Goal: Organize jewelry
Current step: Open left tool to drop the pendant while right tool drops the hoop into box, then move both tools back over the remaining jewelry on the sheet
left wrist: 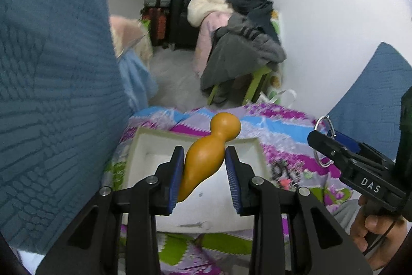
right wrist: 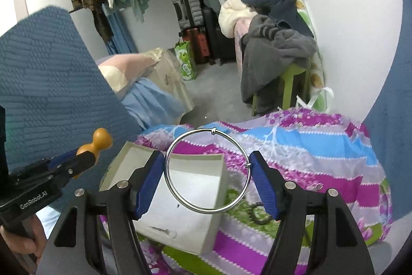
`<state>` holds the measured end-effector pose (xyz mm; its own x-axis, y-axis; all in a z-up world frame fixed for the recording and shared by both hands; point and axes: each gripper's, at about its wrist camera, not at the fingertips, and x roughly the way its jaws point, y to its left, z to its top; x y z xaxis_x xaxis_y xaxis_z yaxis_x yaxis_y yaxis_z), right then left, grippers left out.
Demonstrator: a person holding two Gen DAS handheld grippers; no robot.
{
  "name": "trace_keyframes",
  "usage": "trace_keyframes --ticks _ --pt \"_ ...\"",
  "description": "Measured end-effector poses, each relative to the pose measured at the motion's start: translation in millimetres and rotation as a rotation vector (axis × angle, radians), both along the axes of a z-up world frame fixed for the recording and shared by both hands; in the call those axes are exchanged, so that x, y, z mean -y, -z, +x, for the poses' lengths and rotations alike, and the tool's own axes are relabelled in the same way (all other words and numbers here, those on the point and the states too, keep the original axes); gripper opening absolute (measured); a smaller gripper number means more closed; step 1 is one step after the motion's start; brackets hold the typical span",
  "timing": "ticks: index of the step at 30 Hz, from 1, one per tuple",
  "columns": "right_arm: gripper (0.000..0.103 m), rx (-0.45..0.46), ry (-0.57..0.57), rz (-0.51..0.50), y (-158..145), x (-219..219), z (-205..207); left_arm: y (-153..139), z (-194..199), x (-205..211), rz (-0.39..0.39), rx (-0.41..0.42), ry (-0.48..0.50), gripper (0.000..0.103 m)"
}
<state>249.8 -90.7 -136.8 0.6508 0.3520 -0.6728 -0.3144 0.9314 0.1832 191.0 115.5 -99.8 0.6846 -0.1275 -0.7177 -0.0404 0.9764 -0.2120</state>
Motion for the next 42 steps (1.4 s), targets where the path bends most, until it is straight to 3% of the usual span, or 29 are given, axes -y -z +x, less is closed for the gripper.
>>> trace_keyframes --ticks 11,17,19,20,21,23,35,42 --pt "0.067 -0.155 -0.069 -0.056 74.7 -56.2 10.0 73.0 16.1 -33.6 -0.024 -0.142 -0.02 0.034" --pt "0.068 -0.183 -0.091 -0.078 87.0 -61.4 10.8 84.5 14.7 -34.8 -0.018 -0.171 -0.023 0.034" --pt "0.074 -0.173 -0.096 -0.075 83.1 -60.2 10.6 83.1 13.5 -33.8 -0.021 -0.166 -0.021 0.035" --pt "0.078 -0.164 -0.099 -0.075 80.0 -59.2 10.5 81.1 12.8 -33.1 -0.024 -0.163 -0.02 0.046" --pt "0.079 -0.153 -0.1 -0.078 76.0 -58.2 10.0 79.1 12.5 -32.9 -0.019 -0.163 -0.031 0.067" --pt "0.08 -0.137 -0.102 -0.072 68.4 -53.8 9.4 70.3 8.5 -32.6 -0.02 -0.131 -0.049 0.077" --pt "0.08 0.034 -0.148 -0.019 -2.0 -12.0 -13.3 3.0 -14.5 -6.2 -0.01 0.021 -0.061 0.077" --pt "0.08 0.104 -0.127 -0.018 -24.7 23.1 -26.8 -26.2 -24.0 22.3 -0.029 0.092 -0.045 0.077"
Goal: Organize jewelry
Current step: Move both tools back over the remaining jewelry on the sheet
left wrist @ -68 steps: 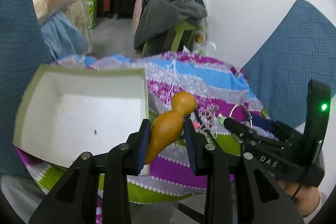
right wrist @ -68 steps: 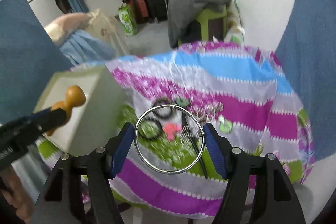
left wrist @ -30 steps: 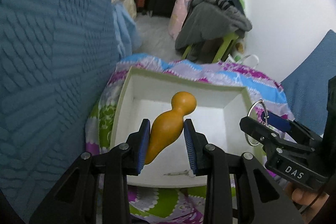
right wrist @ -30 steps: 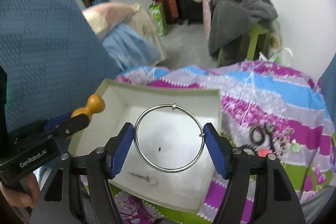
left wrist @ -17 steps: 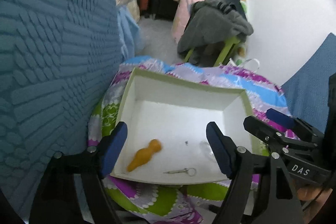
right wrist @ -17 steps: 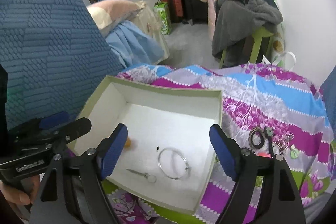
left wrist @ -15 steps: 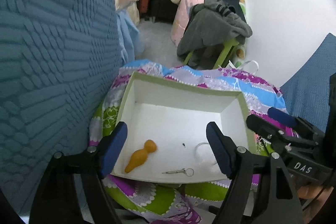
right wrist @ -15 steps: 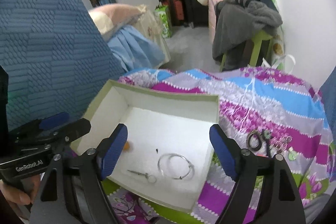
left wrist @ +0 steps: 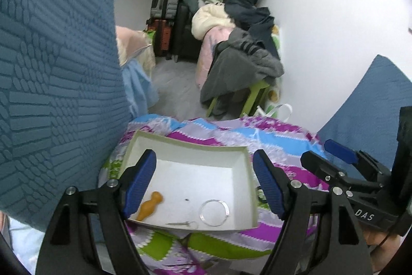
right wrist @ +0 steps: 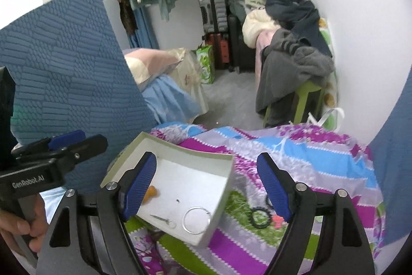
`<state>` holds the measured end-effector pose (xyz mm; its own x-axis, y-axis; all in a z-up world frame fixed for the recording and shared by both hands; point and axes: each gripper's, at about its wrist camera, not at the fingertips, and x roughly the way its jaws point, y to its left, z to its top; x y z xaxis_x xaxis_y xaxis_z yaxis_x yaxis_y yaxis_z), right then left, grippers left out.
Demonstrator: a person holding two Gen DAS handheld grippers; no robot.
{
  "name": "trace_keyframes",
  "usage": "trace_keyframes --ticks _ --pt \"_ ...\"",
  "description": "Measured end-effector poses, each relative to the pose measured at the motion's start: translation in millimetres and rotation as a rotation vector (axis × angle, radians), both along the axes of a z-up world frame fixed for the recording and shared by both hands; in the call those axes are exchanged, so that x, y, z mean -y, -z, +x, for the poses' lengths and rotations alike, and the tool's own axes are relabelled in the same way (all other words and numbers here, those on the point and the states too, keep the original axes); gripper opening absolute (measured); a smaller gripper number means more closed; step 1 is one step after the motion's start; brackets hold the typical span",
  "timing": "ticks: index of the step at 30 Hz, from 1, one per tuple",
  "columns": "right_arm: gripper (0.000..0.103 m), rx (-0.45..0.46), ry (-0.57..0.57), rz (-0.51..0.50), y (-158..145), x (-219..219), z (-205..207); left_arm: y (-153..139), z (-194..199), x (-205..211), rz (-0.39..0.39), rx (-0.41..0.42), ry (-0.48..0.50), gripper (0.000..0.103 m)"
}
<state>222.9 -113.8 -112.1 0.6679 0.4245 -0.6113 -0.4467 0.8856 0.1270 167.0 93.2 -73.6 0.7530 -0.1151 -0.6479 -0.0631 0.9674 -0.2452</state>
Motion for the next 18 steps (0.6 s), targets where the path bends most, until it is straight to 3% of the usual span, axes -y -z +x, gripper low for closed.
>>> trace_keyframes --ticks 4,15,18 --pt "0.079 0.023 0.027 0.001 -5.6 20.9 -4.7 -5.6 -2.6 15.5 -0.027 0.029 0.008 0.077" --pt "0.075 0.017 0.069 -0.001 4.6 74.3 -13.3 16.8 -3.6 68.2 -0.083 0.013 0.055 0.077" --pt "0.073 0.024 0.081 -0.002 5.9 88.1 -15.5 23.2 -2.8 84.3 -0.092 0.005 0.083 0.072"
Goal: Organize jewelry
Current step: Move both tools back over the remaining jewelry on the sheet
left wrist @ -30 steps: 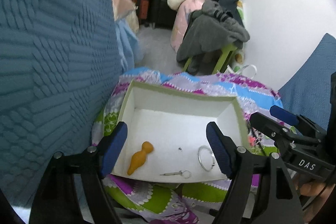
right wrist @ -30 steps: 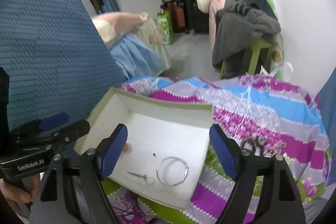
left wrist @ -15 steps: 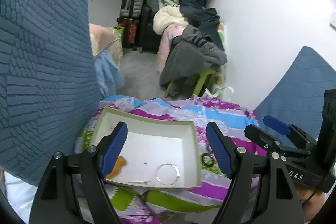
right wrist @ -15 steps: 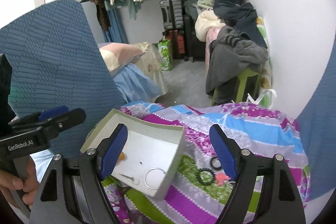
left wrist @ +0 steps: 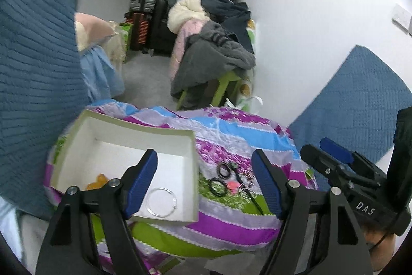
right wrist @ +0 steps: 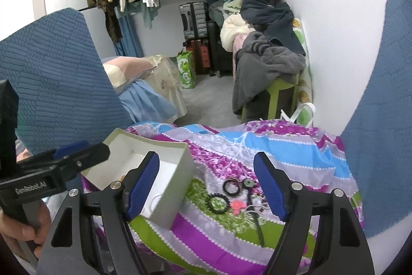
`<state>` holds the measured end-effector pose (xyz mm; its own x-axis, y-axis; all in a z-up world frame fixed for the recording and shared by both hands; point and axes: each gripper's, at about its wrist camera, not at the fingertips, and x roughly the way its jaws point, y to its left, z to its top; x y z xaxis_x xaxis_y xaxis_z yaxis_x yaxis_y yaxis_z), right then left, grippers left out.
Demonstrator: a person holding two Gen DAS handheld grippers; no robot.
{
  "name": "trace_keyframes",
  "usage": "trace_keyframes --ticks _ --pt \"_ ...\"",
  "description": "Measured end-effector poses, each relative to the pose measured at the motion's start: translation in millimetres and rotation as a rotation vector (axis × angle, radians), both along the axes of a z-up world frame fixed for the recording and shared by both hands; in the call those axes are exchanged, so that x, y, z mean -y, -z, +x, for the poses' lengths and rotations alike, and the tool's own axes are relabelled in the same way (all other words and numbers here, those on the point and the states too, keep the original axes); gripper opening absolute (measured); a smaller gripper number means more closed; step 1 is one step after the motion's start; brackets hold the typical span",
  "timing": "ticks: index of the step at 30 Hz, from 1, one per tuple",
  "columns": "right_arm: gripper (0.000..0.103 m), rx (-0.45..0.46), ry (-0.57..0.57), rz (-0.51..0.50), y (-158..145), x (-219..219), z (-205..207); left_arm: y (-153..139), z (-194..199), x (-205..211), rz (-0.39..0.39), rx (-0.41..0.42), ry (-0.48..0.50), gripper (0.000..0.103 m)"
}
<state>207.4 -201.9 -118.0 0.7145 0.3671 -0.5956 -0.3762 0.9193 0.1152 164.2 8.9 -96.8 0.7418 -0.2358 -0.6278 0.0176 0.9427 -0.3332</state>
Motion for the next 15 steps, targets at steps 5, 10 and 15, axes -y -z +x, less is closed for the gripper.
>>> trace_keyframes --ticks 5,10,15 --pt "0.056 -0.022 0.048 0.001 22.3 30.9 4.7 14.6 4.7 28.7 -0.034 -0.012 0.074 0.065" --pt "0.047 -0.082 0.087 -0.01 66.9 60.8 17.6 45.8 15.9 68.3 -0.017 -0.102 0.138 0.058" --pt "0.039 -0.192 0.111 -0.005 118.4 89.6 35.8 79.7 29.3 101.9 0.005 -0.175 0.157 0.045"
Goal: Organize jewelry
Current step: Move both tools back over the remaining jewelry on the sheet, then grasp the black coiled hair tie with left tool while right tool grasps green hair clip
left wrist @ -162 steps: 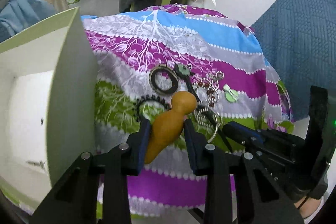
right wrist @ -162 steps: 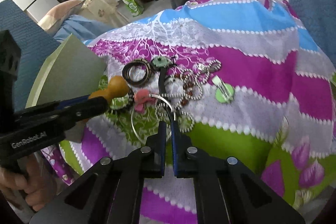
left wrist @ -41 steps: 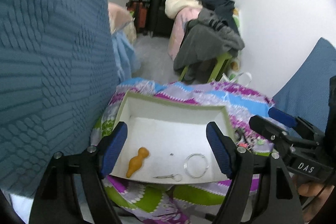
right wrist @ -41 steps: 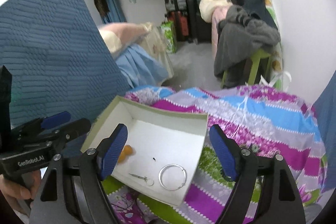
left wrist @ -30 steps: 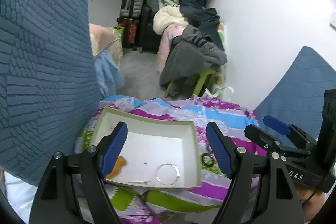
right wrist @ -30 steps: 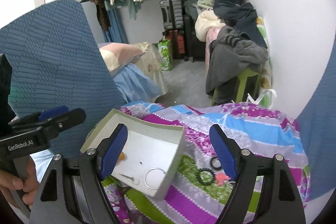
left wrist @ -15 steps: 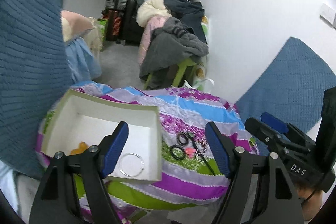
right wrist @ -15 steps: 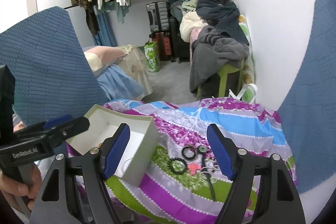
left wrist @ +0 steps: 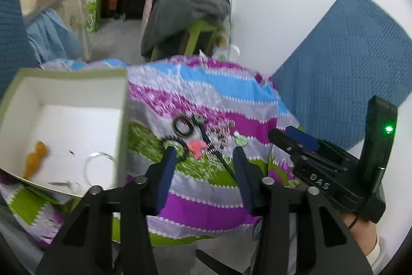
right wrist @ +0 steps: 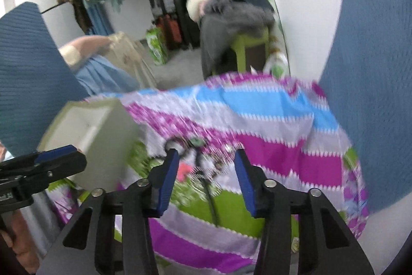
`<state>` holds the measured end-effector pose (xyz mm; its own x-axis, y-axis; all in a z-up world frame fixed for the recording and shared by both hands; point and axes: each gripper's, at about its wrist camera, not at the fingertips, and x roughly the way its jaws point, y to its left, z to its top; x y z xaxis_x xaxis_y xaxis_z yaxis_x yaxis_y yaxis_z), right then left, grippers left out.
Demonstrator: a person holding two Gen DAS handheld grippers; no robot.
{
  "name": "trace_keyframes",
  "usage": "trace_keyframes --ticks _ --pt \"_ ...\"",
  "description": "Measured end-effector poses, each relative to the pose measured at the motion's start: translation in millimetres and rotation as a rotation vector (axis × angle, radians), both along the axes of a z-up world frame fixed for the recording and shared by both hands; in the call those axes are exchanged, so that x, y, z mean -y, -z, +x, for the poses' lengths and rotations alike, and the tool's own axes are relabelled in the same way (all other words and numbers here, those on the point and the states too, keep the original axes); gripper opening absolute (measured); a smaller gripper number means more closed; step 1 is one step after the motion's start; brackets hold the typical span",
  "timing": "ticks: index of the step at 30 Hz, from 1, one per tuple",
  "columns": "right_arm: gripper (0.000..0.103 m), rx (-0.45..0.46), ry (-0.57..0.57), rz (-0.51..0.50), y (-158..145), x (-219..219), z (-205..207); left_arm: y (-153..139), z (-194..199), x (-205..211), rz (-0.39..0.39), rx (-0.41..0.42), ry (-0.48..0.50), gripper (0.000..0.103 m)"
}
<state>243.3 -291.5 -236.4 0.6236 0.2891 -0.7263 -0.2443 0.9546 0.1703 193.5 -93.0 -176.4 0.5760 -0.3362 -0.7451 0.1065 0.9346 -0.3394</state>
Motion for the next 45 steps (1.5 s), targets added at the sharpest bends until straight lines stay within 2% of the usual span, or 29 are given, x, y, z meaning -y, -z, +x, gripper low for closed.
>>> trace_keyframes --ticks 4,10,16,23,29,31,32,34,35,38,45 --pt "0.037 -0.047 0.003 0.014 25.3 12.5 12.5 21.2 11.1 11.8 0.019 -0.027 -0.026 0.045" --pt "0.033 -0.106 -0.026 -0.002 57.3 15.7 37.5 59.5 34.4 10.0 0.054 -0.104 -0.129 0.045" --pt "0.029 -0.162 -0.04 -0.01 81.7 18.4 56.0 84.1 47.5 10.0 0.075 -0.145 -0.16 0.045" --pt "0.023 -0.203 -0.036 -0.049 98.5 13.1 69.4 103.8 62.2 11.3 0.142 -0.155 -0.177 0.042" --pt "0.021 -0.196 -0.043 -0.101 103.7 9.0 70.7 116.3 68.4 11.4 0.143 -0.179 -0.167 0.042" --pt "0.019 -0.194 -0.043 -0.122 104.4 7.4 70.3 119.3 70.2 11.6 0.143 -0.183 -0.167 0.038" --pt "0.018 -0.193 -0.042 -0.124 103.5 7.2 70.7 120.4 71.2 11.5 0.135 -0.183 -0.165 0.028" --pt "0.014 -0.194 -0.034 -0.124 104.0 7.6 71.2 121.5 71.9 11.8 0.14 -0.188 -0.161 0.023" --pt "0.014 -0.196 -0.031 -0.118 103.5 9.0 70.8 121.4 72.1 12.2 0.142 -0.182 -0.157 0.015" --pt "0.014 -0.194 -0.026 -0.111 102.1 9.3 69.8 120.4 71.7 12.6 0.14 -0.174 -0.143 0.009" --pt "0.014 -0.163 -0.004 -0.089 89.0 8.5 63.9 112.0 67.1 13.7 0.122 -0.171 -0.129 0.009"
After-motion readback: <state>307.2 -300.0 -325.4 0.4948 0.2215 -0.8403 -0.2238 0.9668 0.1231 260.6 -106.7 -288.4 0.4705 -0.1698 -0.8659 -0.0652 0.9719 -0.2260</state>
